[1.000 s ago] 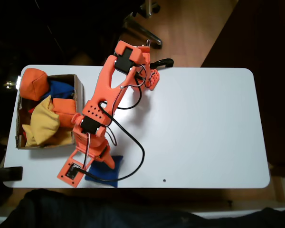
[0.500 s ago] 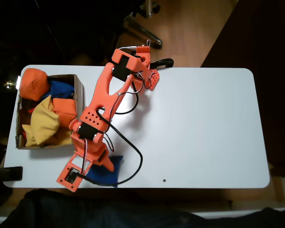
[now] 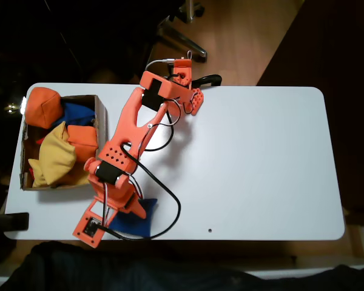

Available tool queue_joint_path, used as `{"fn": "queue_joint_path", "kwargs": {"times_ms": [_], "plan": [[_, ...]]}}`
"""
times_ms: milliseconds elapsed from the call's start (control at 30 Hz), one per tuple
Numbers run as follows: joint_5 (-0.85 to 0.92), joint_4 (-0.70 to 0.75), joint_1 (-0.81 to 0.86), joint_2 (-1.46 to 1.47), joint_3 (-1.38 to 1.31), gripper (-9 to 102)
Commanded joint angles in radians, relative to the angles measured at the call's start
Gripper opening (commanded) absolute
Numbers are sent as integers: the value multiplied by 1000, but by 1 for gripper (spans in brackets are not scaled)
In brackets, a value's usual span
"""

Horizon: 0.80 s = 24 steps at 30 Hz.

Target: Grasp a bag and put it in the box.

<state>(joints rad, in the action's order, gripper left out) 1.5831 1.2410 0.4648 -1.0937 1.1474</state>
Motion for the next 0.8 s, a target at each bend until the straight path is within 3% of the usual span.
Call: {"fn": "queue_joint_path", "kwargs": {"times_ms": [0, 767], "plan": [[-8, 34, -12, 6, -92, 62], [-8, 66, -25, 81, -138, 62]]}}
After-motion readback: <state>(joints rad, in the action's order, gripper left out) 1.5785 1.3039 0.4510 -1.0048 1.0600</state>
